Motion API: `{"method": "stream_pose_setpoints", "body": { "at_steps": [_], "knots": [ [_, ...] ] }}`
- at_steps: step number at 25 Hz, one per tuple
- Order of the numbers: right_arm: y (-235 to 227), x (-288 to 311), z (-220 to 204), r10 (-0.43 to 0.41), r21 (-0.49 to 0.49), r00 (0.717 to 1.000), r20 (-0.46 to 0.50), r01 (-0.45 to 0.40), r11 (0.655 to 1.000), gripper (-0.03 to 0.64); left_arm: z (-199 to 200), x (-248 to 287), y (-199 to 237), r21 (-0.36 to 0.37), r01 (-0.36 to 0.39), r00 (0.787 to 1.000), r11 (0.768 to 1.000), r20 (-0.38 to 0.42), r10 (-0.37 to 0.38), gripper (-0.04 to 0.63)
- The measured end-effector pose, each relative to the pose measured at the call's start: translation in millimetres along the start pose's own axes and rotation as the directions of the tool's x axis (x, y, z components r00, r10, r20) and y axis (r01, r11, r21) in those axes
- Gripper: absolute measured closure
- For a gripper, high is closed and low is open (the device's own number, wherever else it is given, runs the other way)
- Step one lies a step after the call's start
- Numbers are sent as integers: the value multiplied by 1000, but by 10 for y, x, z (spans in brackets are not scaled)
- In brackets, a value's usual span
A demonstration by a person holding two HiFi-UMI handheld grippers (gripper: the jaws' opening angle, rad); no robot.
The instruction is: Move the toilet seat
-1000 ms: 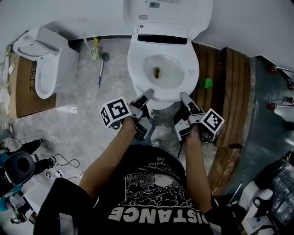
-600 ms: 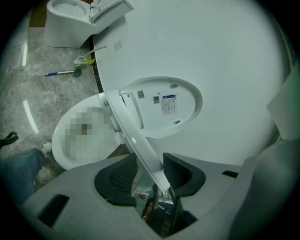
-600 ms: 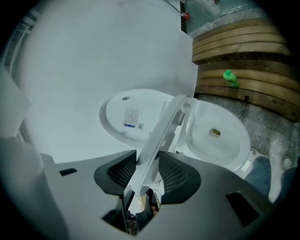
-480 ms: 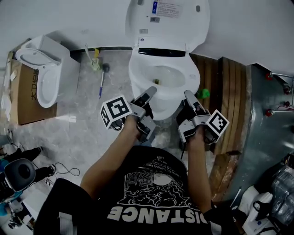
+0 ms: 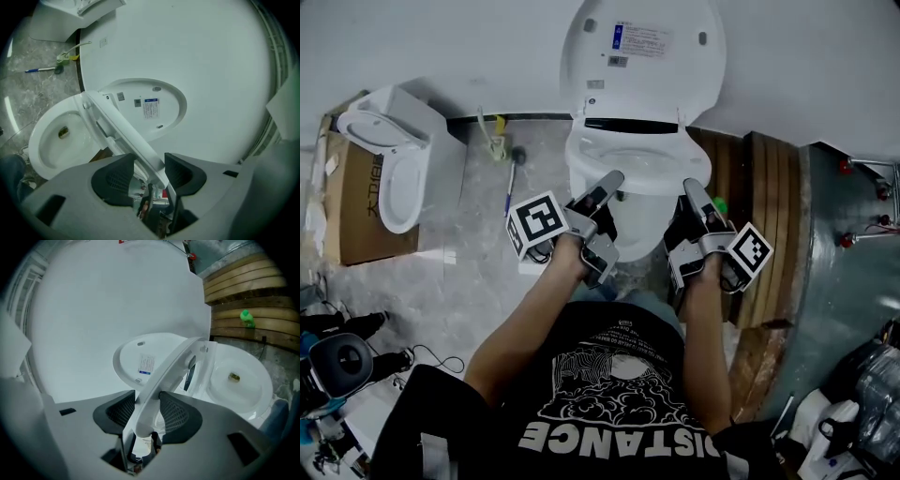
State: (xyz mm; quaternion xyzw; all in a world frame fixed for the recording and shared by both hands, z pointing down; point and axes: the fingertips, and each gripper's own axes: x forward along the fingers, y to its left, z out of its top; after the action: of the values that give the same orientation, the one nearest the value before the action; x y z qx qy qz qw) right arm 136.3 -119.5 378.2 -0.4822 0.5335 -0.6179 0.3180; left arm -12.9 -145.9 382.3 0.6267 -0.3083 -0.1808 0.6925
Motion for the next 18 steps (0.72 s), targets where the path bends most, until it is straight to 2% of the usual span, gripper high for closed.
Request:
{"method": "stream_pose_setpoints", "body": {
  "at_steps": [5,13,18],
  "knots": [
    [150,145,82,43,-28,999,-6,-43,999,443,123,102,-120,17,59,998,998,14,-59,394],
    [296,279,176,76,-9,997,-9,-76,997,442,251,217,-264,18,86,995,996,50,-87,388],
    [480,580,360,86,44,996,-26,-84,995,438,490,465,-427,-6,84,994,996,77,-83,379]
  ]
}}
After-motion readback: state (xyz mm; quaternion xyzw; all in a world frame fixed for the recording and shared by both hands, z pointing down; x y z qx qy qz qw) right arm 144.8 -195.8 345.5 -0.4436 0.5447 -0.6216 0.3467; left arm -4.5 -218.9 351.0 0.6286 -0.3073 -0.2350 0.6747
